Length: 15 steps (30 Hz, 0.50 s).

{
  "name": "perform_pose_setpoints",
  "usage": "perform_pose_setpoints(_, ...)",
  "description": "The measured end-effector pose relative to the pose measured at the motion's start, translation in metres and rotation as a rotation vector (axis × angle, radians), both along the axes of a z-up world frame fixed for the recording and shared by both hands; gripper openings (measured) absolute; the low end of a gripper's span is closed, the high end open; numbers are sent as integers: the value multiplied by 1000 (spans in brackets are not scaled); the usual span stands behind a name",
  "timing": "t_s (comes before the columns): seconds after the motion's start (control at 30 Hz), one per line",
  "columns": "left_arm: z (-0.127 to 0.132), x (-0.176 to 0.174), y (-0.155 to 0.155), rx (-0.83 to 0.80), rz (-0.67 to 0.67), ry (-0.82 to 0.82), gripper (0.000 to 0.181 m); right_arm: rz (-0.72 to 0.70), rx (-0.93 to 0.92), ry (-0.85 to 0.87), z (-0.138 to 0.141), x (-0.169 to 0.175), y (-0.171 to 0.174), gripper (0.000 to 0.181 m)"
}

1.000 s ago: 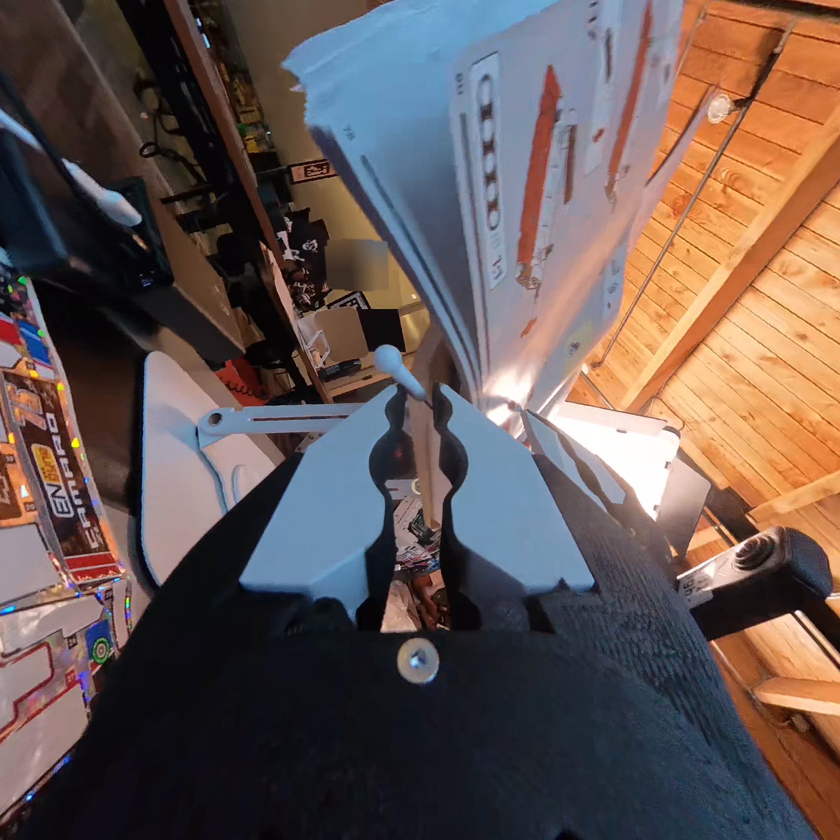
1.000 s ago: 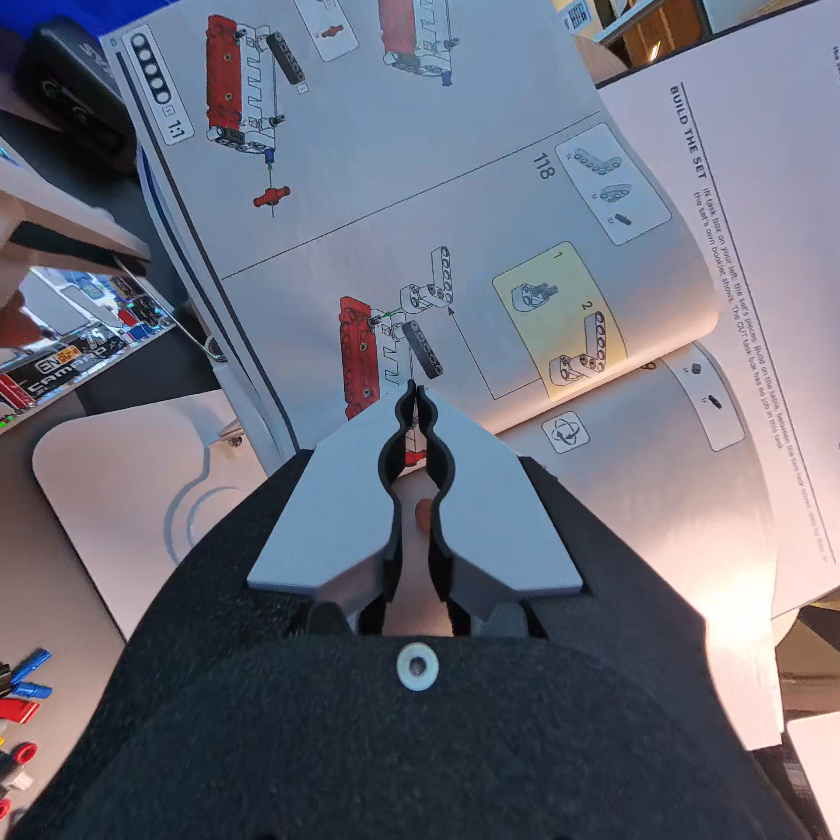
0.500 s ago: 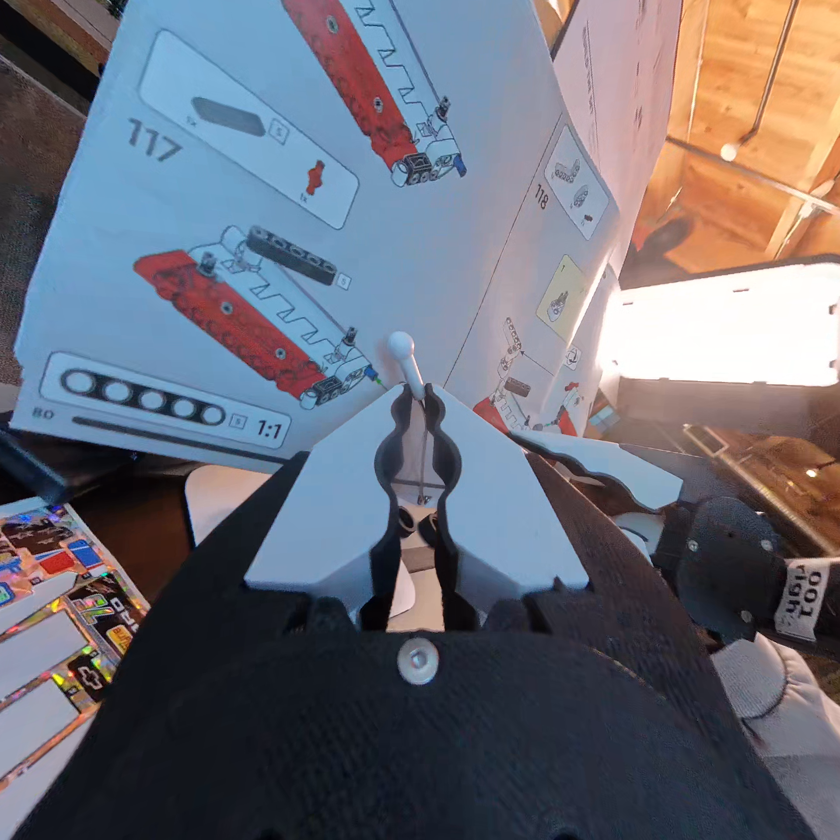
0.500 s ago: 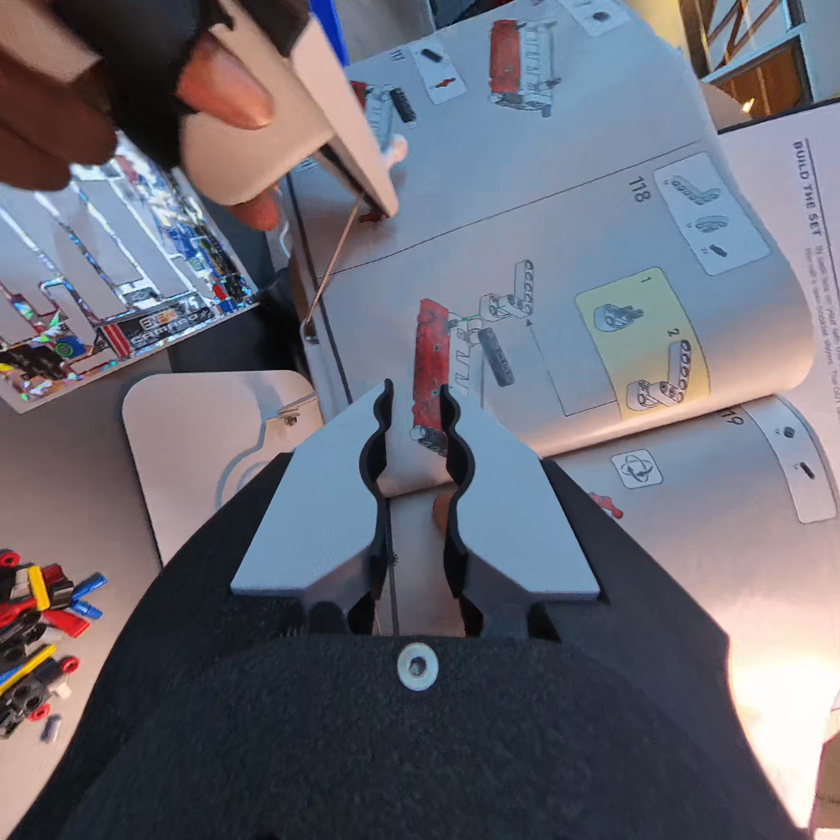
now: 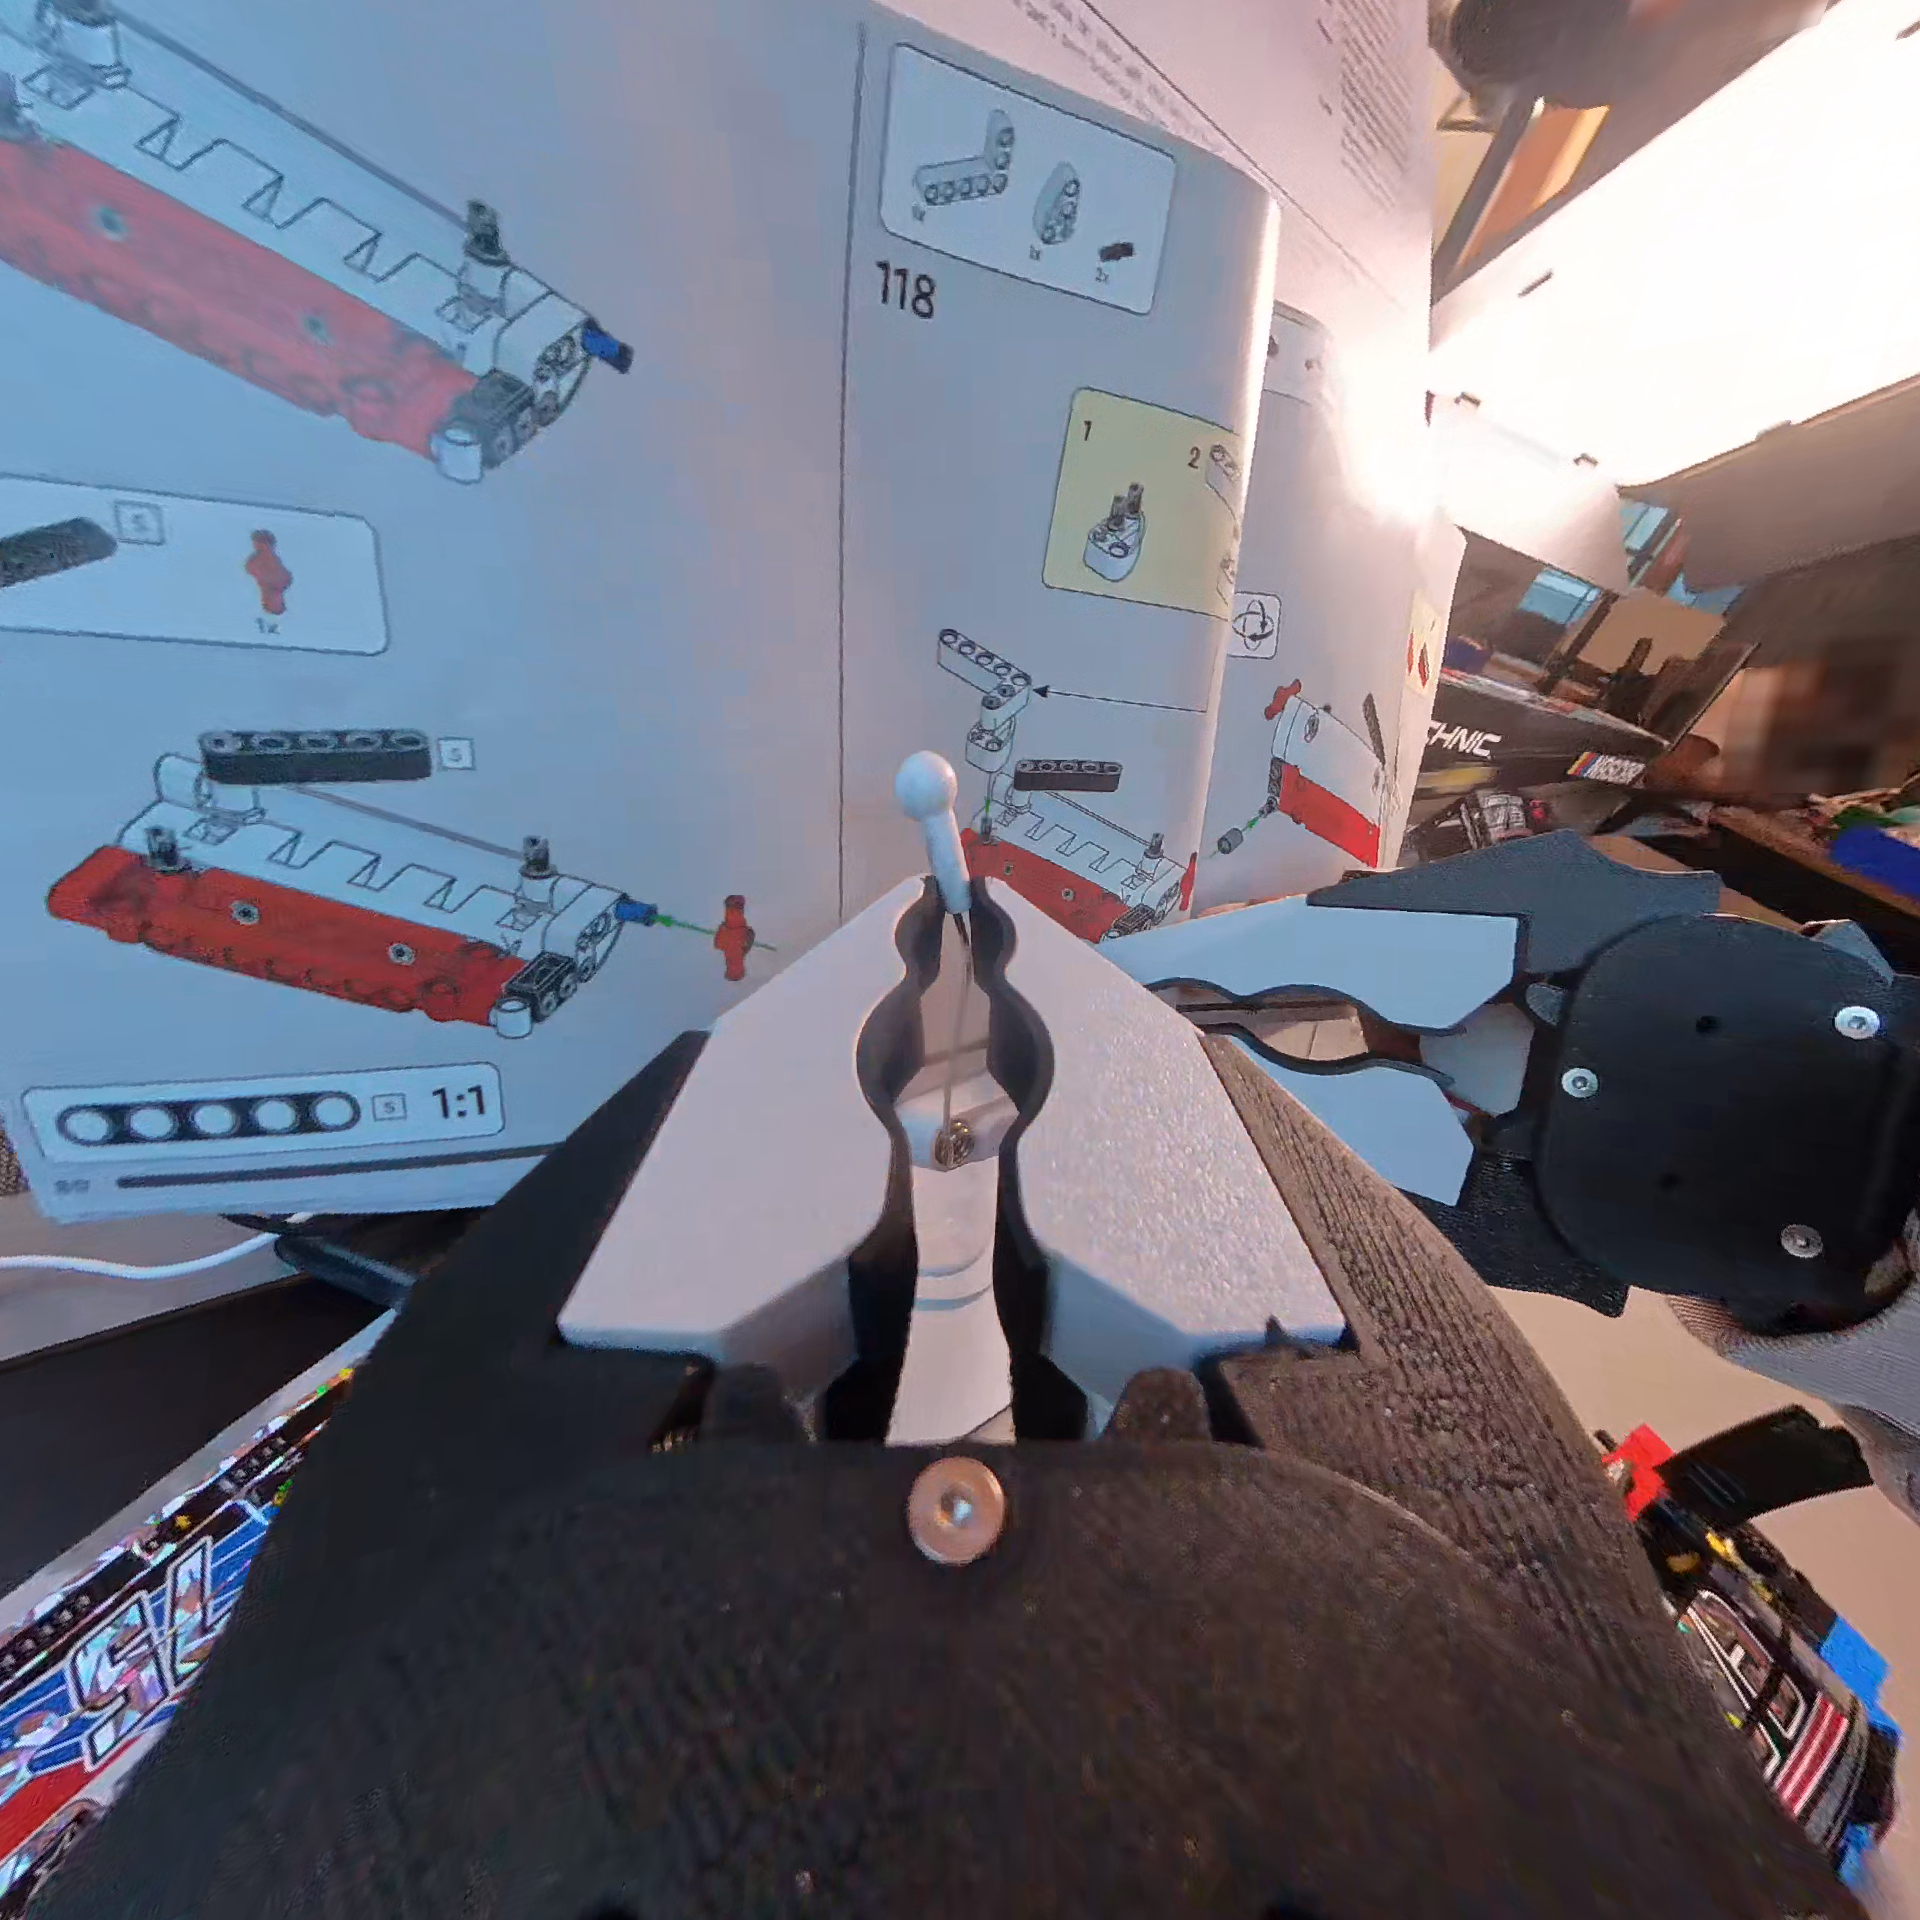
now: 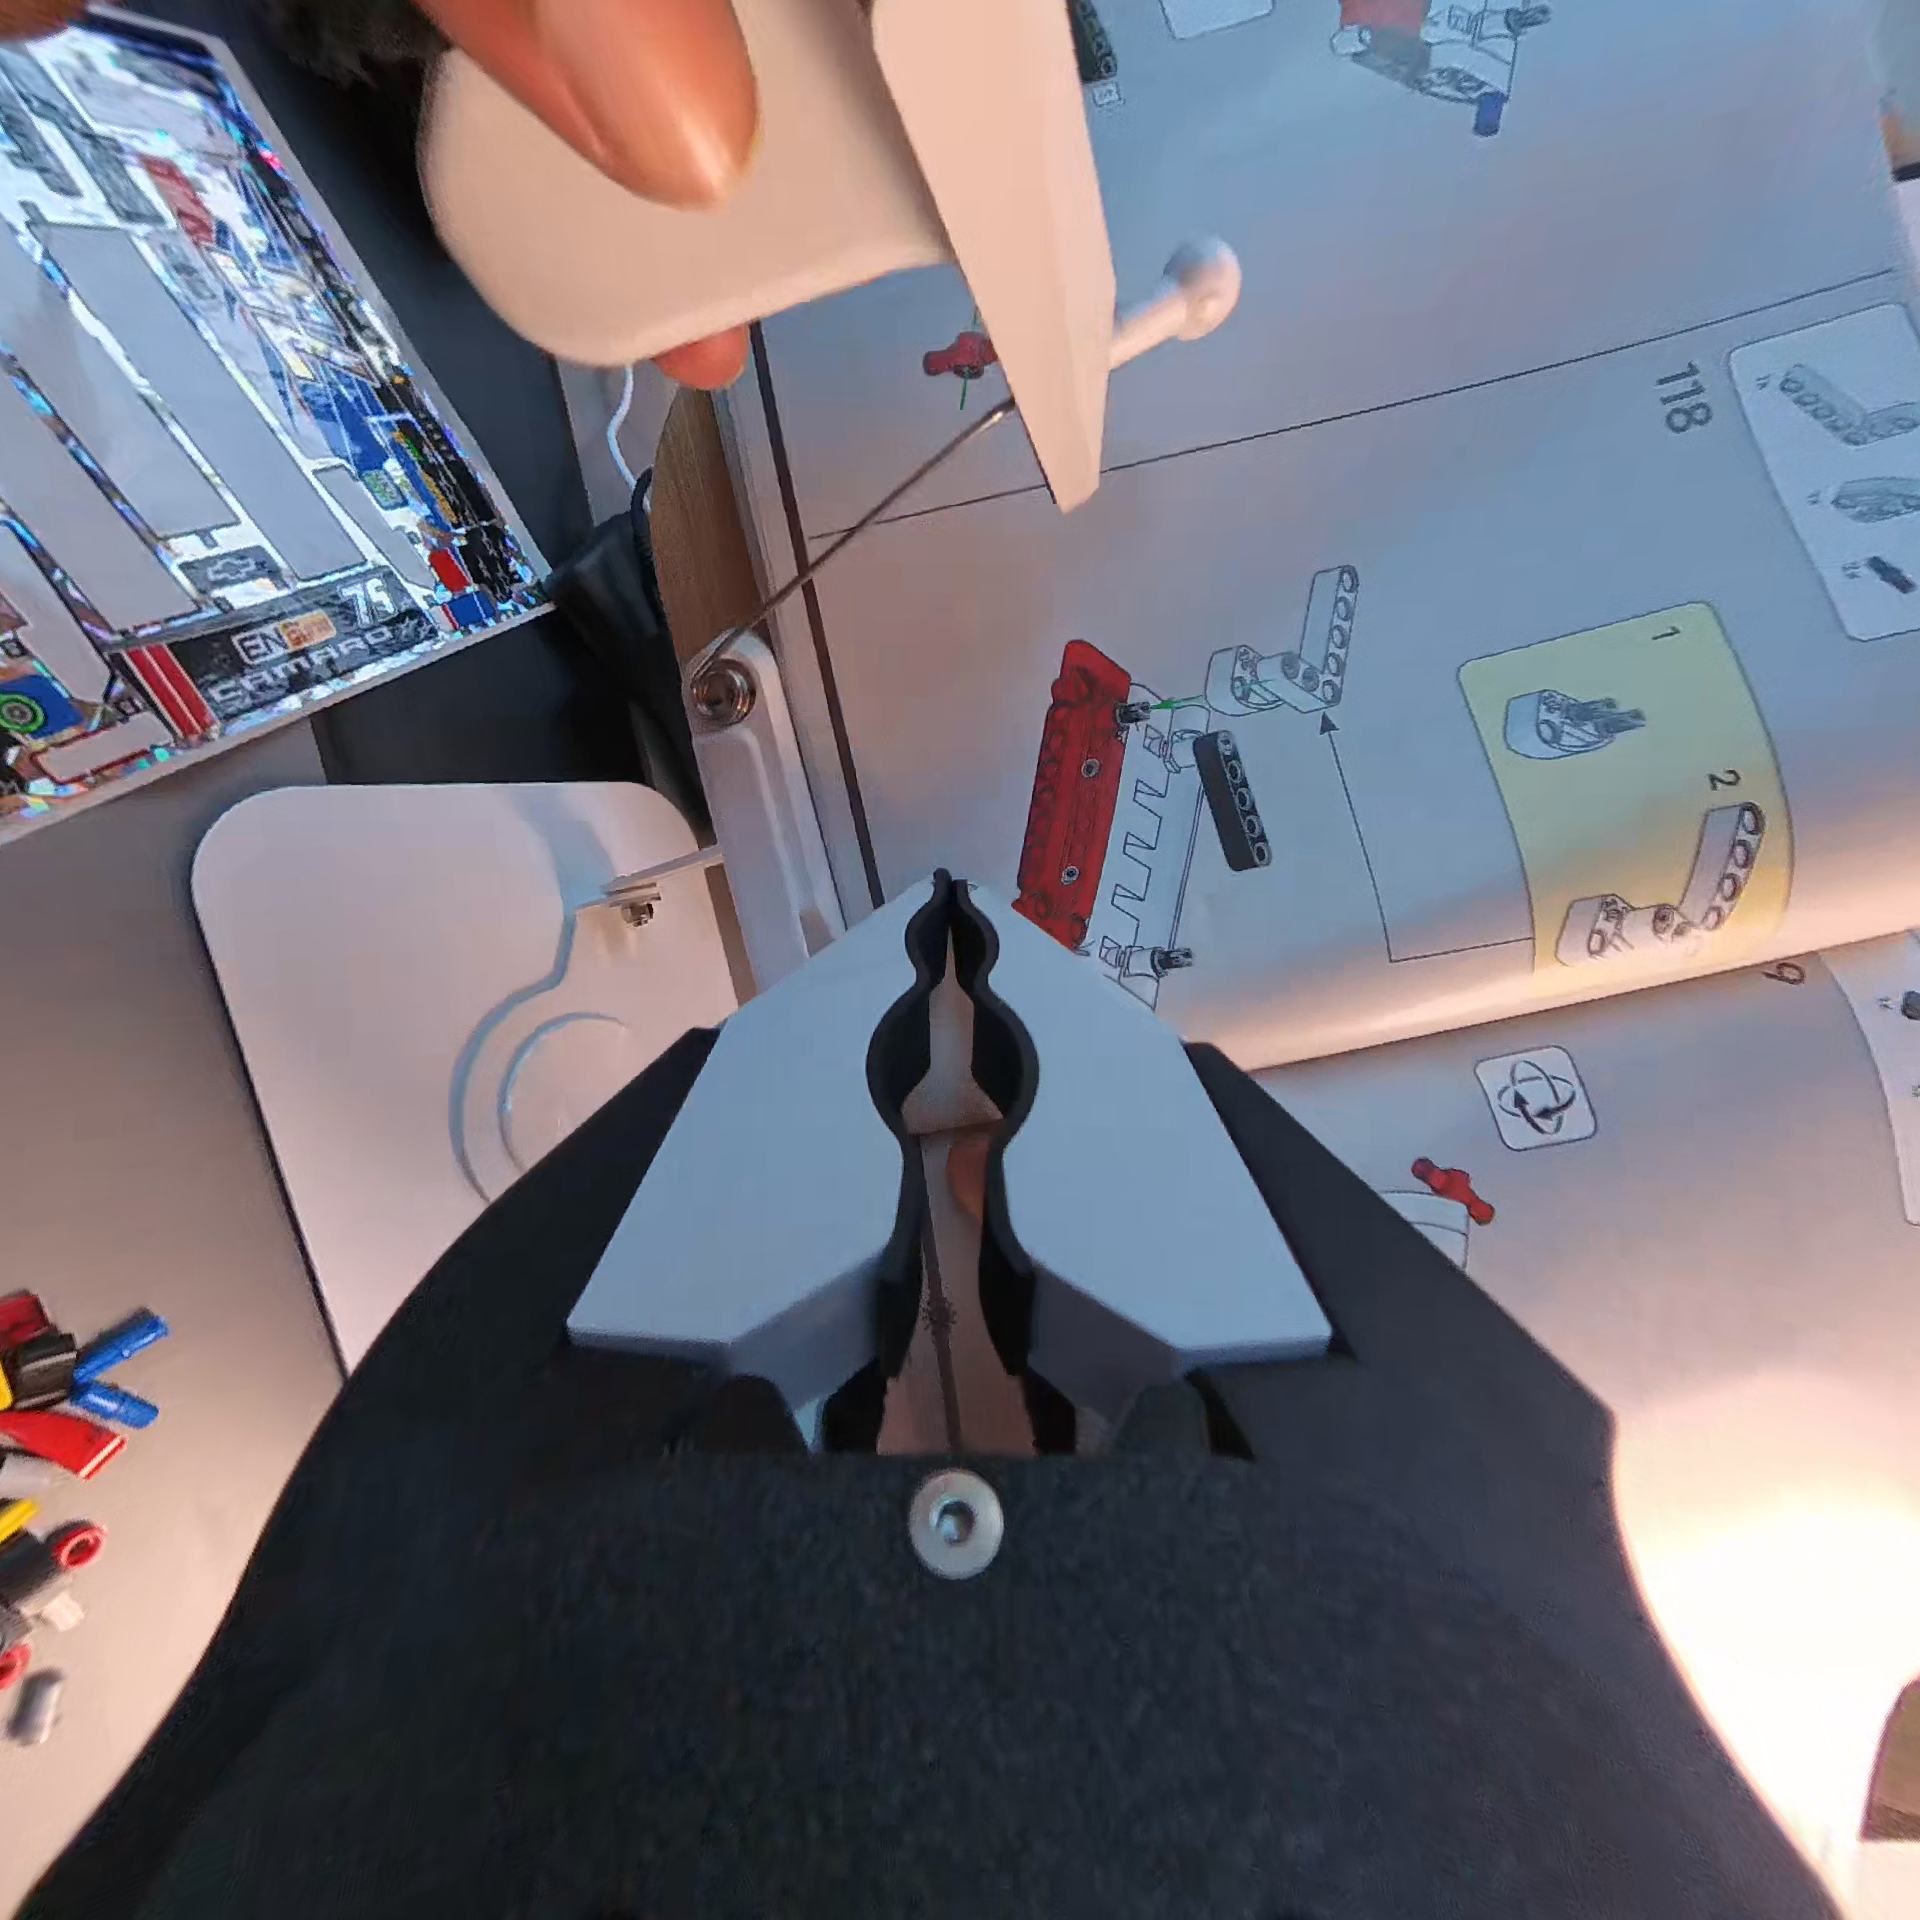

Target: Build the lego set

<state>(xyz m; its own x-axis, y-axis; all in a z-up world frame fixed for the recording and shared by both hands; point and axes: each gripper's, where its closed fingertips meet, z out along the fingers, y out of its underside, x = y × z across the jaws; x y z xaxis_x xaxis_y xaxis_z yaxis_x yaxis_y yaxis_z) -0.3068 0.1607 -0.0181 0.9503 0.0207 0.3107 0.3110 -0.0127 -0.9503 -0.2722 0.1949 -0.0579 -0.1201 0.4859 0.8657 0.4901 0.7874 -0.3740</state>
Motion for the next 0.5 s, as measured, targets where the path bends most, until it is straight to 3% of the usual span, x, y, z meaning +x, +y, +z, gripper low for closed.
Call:
perform_pose_setpoints(0.23, 0, 28, 22, -106, -82, 226, 3, 39, -49, -20, -2, 4, -11, 6)
perform_pose_setpoints(0.43, -24, 60, 45, -250, -140, 769, 2, 101, -65, -52, -18, 22, -18, 25)
perform_pose_setpoints(0.5, -25, 60, 44, -262, -147, 855, 3, 133, -57, -27, -19, 30, -22, 22)
